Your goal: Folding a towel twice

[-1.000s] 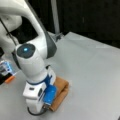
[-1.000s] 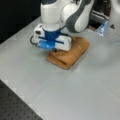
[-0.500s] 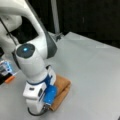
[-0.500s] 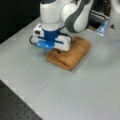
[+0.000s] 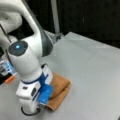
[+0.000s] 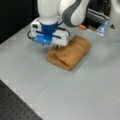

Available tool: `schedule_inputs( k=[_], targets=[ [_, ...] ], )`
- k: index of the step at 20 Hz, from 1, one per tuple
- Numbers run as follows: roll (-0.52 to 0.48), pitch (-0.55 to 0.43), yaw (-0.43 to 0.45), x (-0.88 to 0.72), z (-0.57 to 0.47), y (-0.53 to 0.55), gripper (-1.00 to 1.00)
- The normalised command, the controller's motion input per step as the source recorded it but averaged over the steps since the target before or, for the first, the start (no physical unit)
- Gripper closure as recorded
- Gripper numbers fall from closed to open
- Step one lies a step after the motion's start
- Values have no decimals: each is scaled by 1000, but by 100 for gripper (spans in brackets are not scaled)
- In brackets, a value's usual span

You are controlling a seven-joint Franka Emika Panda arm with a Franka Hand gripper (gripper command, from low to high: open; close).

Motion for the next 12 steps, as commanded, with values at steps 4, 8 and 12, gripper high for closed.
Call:
schedule_inputs(
  k=[4,8,12],
  targets=[
    [-34,216,12,-114,294,75,-100],
    [56,176,-50,-62,191,145,-100],
    [143,148,-149,-7,163,177,-100]
  ],
)
